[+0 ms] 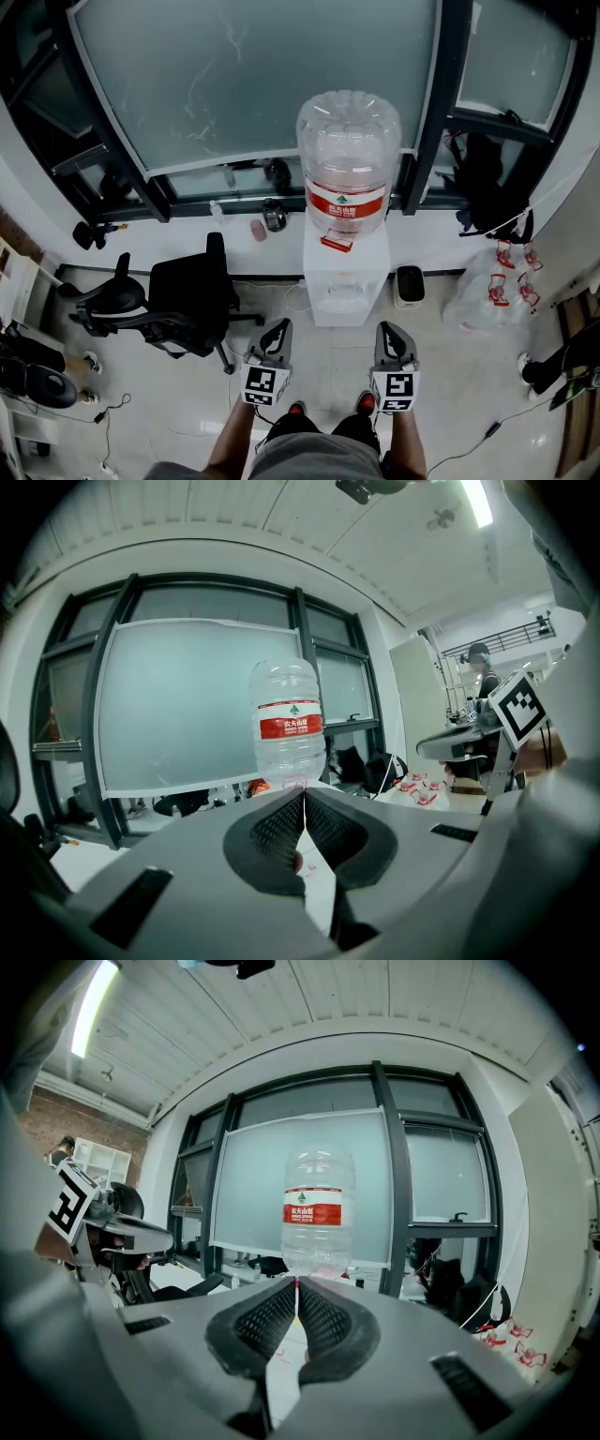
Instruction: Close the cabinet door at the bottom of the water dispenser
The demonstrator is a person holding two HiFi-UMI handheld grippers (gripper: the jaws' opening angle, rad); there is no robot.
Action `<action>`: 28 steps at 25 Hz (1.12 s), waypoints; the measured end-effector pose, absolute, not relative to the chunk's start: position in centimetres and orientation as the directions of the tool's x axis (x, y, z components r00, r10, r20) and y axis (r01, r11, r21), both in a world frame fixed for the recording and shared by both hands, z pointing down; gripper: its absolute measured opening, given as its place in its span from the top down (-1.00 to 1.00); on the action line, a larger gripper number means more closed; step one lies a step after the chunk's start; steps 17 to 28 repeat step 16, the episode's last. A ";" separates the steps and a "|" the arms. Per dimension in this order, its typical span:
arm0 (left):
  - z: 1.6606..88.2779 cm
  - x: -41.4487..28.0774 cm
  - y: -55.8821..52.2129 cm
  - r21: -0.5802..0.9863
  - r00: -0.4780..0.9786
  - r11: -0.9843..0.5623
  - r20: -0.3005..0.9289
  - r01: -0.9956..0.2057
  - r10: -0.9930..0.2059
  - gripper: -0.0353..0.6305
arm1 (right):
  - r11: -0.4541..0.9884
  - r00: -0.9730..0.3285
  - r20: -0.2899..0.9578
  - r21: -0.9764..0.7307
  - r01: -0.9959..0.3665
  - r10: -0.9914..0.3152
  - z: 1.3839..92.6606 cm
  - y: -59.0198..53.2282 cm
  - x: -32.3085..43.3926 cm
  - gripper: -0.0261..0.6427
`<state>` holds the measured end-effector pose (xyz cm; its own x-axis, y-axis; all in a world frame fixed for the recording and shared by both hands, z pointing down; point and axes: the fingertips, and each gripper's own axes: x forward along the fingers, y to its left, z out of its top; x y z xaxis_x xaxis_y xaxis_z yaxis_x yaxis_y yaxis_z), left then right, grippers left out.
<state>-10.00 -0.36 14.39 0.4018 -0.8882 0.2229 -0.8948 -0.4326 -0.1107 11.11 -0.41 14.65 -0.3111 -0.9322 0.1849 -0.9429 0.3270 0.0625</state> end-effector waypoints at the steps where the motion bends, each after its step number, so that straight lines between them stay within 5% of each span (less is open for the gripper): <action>1: 14.3 -10.0 -0.4 -0.110 0.401 -0.431 0.223 -0.895 -0.889 0.82 | 0.328 -0.312 0.187 0.062 -0.943 -0.931 14.6 -0.4 11.1 0.85; 28: 14.9 -9.4 -0.7 -0.116 0.406 -0.441 0.240 -0.890 -0.882 0.82 | 0.317 -0.303 0.190 0.046 -0.947 -0.934 15.1 -0.7 11.7 0.85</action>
